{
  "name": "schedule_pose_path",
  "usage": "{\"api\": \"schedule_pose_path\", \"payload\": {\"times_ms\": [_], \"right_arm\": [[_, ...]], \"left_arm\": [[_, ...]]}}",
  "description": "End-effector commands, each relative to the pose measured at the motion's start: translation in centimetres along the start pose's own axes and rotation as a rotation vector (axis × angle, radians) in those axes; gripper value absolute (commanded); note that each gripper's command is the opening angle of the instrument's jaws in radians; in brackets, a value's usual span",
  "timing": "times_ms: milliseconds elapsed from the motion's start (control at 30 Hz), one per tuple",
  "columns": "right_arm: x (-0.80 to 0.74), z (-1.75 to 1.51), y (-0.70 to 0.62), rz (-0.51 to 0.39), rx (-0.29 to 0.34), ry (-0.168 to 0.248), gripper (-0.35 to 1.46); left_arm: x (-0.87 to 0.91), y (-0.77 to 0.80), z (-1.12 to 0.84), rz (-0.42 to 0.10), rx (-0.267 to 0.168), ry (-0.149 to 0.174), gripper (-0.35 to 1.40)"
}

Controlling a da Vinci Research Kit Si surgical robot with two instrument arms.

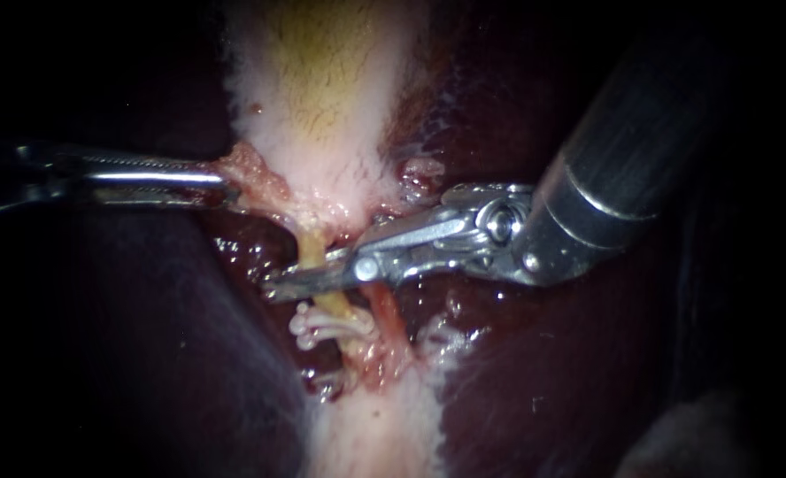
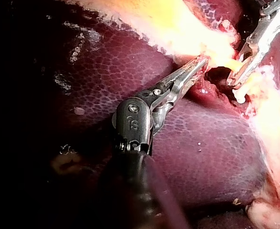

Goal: Going back third clip left tube

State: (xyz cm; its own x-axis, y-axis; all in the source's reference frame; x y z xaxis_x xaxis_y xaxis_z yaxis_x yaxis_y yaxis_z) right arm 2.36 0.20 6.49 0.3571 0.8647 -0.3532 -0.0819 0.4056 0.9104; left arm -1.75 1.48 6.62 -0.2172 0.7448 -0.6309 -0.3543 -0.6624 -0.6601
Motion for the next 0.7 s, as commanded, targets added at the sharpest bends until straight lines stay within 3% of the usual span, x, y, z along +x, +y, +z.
{"api": "schedule_pose_path", "payload": {"times_ms": [33,67,133,200,267,500,700], "right_arm": [[0.00,0.00,-0.01,0.000,0.001,0.000,-0.35],[-0.01,0.01,-0.02,0.018,0.001,-0.004,-0.34],[-0.03,0.02,-0.03,0.017,0.037,0.009,-0.03],[-0.03,0.06,-0.02,0.015,0.068,0.053,0.26],[-0.01,0.12,-0.01,0.015,0.082,0.071,0.42],[-0.11,0.21,0.05,0.007,0.079,0.069,0.48],[-0.21,0.27,0.26,-0.150,0.054,0.078,0.47]], "left_arm": [[0.00,0.00,0.00,0.001,0.000,-0.001,-0.35],[0.00,0.01,0.00,0.001,0.000,-0.001,-0.35],[0.00,0.01,0.00,0.001,0.000,-0.001,-0.35],[0.00,0.01,0.00,0.001,0.000,-0.001,-0.35],[0.00,0.01,0.00,0.001,0.000,-0.001,-0.35],[-0.01,0.01,-0.01,0.001,0.000,-0.001,-0.35],[-0.01,0.01,-0.01,0.001,0.000,-0.001,-0.35]]}}
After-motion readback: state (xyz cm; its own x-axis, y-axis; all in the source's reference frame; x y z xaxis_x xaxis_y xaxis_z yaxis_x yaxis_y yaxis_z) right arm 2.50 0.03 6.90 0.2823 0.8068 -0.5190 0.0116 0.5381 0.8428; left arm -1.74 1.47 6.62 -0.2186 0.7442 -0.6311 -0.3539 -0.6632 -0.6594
